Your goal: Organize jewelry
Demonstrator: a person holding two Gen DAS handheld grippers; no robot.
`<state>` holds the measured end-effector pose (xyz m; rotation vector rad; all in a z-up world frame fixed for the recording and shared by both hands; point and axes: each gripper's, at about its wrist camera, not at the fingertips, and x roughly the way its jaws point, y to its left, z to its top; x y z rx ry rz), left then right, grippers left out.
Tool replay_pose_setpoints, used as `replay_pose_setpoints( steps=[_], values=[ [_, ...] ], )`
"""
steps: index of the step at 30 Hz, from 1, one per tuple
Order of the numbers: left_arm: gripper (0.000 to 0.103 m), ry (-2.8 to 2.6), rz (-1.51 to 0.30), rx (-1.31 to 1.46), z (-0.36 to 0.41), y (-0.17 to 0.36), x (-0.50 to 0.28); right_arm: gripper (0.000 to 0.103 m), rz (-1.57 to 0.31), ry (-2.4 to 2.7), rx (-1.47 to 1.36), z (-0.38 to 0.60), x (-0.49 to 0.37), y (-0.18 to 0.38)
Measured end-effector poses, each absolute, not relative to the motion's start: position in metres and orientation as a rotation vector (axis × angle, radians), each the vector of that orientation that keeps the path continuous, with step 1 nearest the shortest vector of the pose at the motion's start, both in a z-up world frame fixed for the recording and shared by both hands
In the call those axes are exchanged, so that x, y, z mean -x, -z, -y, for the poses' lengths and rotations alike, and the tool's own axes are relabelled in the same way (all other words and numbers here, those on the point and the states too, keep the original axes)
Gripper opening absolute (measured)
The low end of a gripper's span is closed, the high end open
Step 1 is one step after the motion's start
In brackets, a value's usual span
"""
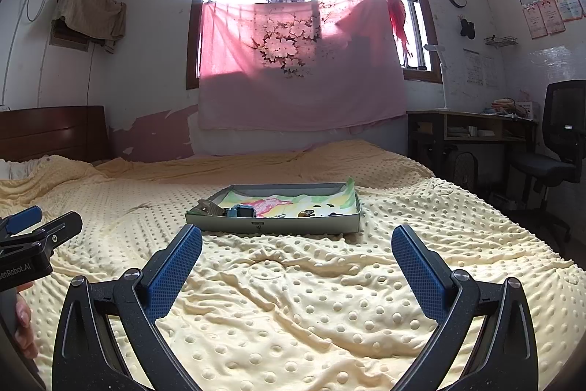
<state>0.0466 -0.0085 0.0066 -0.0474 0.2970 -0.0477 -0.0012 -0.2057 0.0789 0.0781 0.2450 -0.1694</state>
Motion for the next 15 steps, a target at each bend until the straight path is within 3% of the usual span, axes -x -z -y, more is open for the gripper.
replay_pose_setpoints(
  steps=[15],
  values=[
    [0.103, 0.046, -0.294, 0.046, 0.0097, -0.0085, -0.045, 0.102, -0.246, 0.168, -0.079, 0.2055, 0.0012, -0.0808]
  ],
)
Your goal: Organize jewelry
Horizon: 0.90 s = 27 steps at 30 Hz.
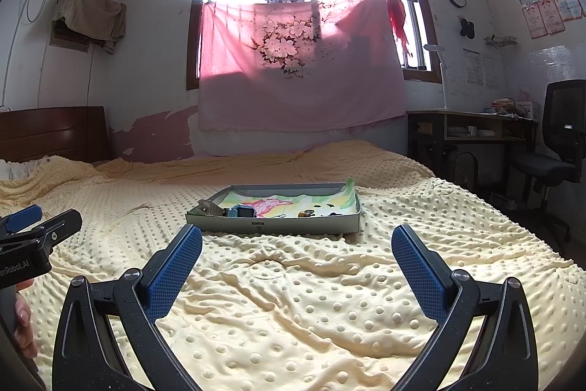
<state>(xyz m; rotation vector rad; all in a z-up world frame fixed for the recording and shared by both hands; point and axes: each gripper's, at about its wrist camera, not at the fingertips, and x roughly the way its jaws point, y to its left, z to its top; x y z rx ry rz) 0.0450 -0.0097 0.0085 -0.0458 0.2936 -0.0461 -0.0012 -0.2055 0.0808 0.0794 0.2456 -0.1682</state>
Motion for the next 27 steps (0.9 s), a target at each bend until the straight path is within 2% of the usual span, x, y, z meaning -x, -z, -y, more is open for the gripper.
replay_pose_setpoints(
  steps=[27],
  values=[
    [0.103, 0.046, -0.291, 0.045, 0.0099, -0.0093, -0.0442, 0.102, -0.243, 0.167, -0.08, 0.206, 0.001, -0.084]
  ],
)
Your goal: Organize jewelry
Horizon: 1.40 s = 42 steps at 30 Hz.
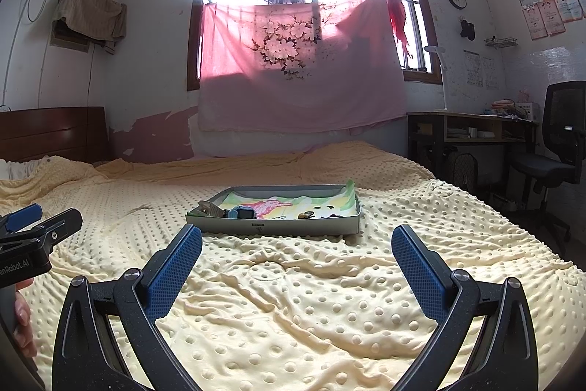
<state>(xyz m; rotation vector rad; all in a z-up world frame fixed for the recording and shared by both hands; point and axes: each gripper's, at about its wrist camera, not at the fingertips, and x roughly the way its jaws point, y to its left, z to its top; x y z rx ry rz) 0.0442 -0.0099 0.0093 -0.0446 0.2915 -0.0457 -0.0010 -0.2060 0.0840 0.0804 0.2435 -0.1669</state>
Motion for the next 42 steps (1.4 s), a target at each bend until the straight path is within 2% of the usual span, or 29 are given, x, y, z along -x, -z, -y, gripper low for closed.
replay_pose_setpoints(
  steps=[42],
  values=[
    [0.103, 0.04, -0.304, 0.044, 0.0124, -0.014, -0.0421, 0.102, -0.243, 0.166, -0.079, 0.2046, 0.0003, -0.0866]
  ],
)
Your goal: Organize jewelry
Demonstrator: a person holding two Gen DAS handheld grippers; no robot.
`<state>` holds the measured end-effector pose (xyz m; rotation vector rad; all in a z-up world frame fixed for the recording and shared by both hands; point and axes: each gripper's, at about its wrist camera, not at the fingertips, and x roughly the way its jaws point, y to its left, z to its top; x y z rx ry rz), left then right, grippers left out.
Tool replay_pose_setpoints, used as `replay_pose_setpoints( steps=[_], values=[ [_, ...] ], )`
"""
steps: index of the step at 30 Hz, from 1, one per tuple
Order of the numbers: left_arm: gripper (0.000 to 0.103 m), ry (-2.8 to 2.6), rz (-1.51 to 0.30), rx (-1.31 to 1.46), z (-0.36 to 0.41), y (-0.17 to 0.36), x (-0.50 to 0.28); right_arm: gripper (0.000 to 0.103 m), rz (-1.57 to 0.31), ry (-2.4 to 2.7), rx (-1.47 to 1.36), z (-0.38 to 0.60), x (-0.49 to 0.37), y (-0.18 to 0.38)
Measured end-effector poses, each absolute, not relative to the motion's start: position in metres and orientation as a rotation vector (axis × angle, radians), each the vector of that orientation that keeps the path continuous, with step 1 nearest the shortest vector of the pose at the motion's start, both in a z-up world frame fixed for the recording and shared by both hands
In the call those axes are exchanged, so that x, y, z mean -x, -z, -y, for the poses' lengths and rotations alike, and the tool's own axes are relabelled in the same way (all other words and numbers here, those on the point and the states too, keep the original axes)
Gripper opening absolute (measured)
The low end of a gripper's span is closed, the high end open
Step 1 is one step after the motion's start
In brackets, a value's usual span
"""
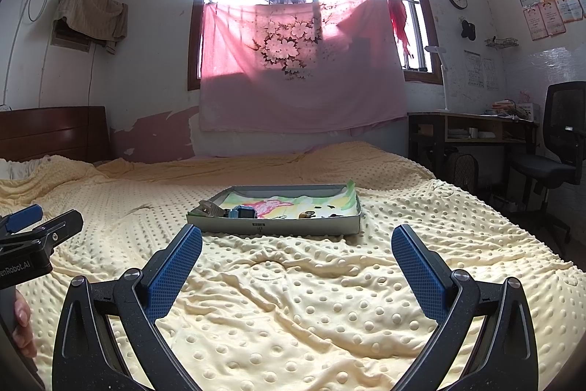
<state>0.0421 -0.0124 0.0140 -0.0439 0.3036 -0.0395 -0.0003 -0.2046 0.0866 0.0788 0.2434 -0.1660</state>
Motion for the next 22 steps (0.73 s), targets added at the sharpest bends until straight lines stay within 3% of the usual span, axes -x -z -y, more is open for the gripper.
replay_pose_setpoints(
  steps=[22],
  values=[
    [0.103, 0.038, -0.317, 0.049, 0.0114, -0.0098, -0.0452, 0.102, -0.242, 0.169, -0.083, 0.2061, -0.003, -0.0872]
  ],
)
